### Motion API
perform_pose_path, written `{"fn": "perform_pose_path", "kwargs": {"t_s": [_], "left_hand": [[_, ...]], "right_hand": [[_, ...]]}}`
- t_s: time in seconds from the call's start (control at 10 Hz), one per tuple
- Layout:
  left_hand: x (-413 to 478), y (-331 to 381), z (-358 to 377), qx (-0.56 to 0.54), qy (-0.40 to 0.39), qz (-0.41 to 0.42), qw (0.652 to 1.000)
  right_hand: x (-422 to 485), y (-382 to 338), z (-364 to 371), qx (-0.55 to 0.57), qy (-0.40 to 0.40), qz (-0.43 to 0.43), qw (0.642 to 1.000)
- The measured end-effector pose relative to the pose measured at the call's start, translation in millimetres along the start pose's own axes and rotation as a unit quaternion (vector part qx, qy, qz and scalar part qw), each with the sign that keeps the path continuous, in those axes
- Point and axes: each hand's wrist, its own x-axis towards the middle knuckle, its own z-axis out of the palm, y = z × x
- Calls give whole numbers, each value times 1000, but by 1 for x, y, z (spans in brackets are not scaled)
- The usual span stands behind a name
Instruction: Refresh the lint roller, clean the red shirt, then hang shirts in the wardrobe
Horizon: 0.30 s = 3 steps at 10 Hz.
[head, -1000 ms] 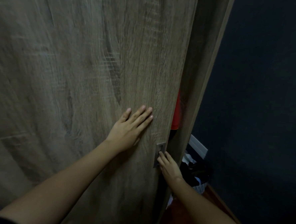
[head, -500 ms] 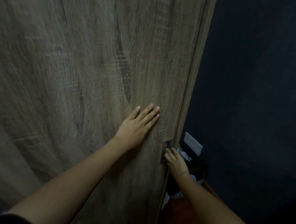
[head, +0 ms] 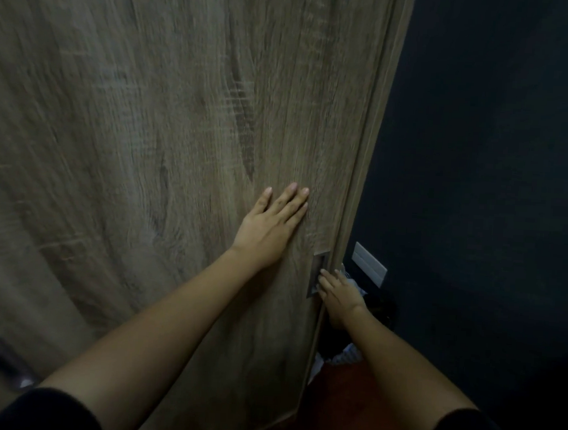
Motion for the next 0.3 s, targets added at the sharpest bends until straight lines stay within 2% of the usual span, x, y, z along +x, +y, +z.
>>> {"fn": "perform_pose_path", "kwargs": {"t_s": [0.1,0.2,0.3], "left_hand": [[-12,16,-1,-74,14,-19,997],[-25,34,6,-117,-18,-17,993],[-35,52,13,-142,-93,-28,985]], "right_hand": [[-28,9,5,108,33,33,993],[-49,14,18,171,55,71,981],[-66,21,30,220,50,101,969]]}}
